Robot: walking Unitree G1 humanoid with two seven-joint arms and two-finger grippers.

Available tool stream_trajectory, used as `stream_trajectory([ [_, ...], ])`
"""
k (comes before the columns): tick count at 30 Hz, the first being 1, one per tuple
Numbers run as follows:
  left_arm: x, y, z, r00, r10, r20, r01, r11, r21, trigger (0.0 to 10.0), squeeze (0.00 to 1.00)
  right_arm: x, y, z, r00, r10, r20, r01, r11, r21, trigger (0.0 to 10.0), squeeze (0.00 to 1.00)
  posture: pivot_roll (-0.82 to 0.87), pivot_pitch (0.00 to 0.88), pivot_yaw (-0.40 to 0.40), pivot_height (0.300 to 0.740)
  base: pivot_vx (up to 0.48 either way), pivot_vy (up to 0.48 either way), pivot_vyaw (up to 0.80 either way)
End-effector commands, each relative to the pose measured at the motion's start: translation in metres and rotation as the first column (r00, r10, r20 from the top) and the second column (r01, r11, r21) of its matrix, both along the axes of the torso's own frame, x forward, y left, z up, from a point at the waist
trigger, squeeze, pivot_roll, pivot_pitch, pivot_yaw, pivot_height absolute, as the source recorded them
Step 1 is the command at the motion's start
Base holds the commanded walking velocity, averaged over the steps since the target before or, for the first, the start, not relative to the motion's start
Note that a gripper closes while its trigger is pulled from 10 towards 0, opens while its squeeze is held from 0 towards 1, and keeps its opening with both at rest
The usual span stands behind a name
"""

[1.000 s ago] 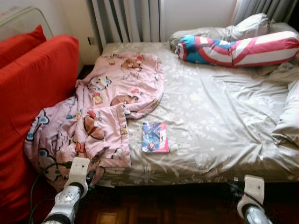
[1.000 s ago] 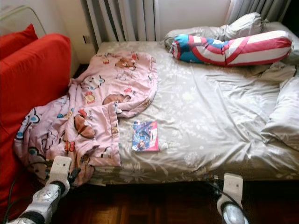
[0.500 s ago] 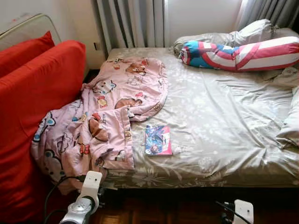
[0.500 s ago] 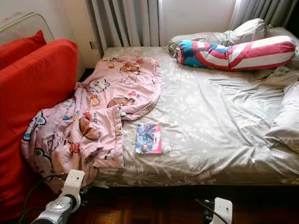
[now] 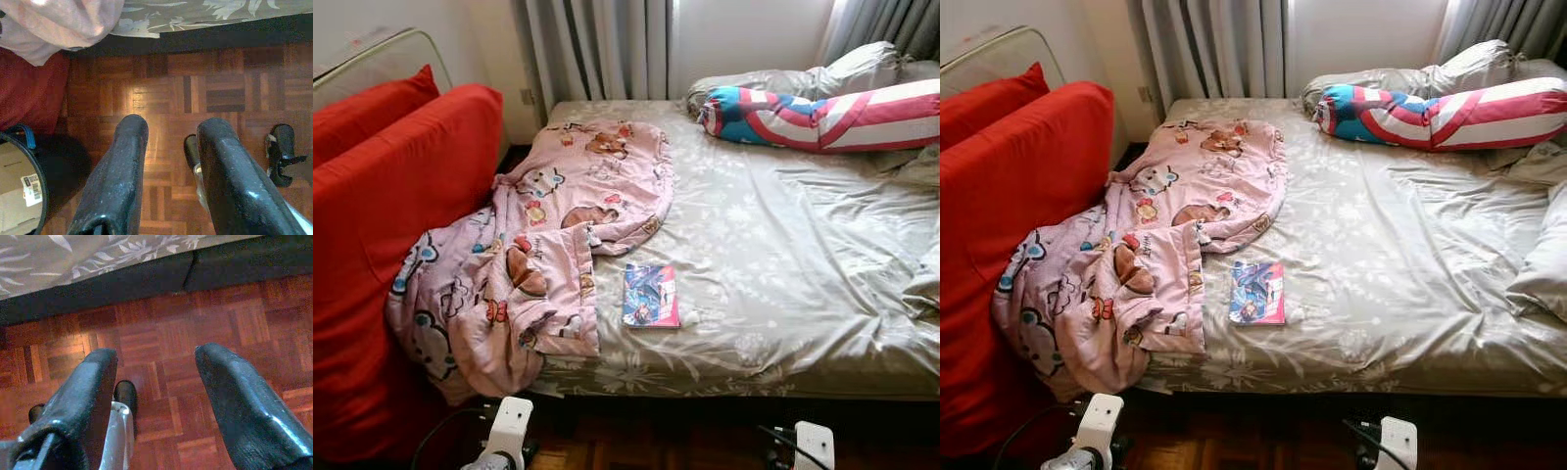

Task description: Clean up the room

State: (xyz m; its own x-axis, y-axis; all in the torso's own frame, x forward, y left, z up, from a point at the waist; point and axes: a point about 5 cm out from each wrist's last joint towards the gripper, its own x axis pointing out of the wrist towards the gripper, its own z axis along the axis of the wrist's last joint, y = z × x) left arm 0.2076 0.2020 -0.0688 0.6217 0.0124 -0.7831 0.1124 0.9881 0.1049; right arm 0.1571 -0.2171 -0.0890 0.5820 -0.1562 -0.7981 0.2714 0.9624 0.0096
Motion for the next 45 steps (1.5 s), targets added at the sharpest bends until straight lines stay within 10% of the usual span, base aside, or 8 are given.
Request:
stream_trajectory([
  [1,-0.0026,0.0030,-0.0011,1.000,0.016,-0.014,-0.016,1.000,-0.004,10.0,0.00,0.0000,0.0018,-0.0005,1.000,0.018,-0.008,-0.018,1.000,0.008,10.0,0.00,-0.06,0.000,0.011,0.740,0.000,0.000,0.00],
  [31,-0.0081,0.0100,-0.0031,0.993,0.101,-0.056,-0.105,0.991,-0.081,10.0,0.00,-0.0034,0.0015,-0.0015,0.996,0.082,-0.020,-0.082,0.997,0.007,10.0,0.00,-0.10,0.000,0.016,0.740,0.000,0.000,0.00],
  [45,-0.0087,0.0087,-0.0035,0.994,0.100,-0.050,-0.104,0.991,-0.084,10.0,0.00,-0.0066,0.0017,-0.0027,0.996,0.090,-0.026,-0.090,0.996,0.005,10.0,0.00,-0.10,0.000,0.015,0.740,0.000,0.000,0.80],
])
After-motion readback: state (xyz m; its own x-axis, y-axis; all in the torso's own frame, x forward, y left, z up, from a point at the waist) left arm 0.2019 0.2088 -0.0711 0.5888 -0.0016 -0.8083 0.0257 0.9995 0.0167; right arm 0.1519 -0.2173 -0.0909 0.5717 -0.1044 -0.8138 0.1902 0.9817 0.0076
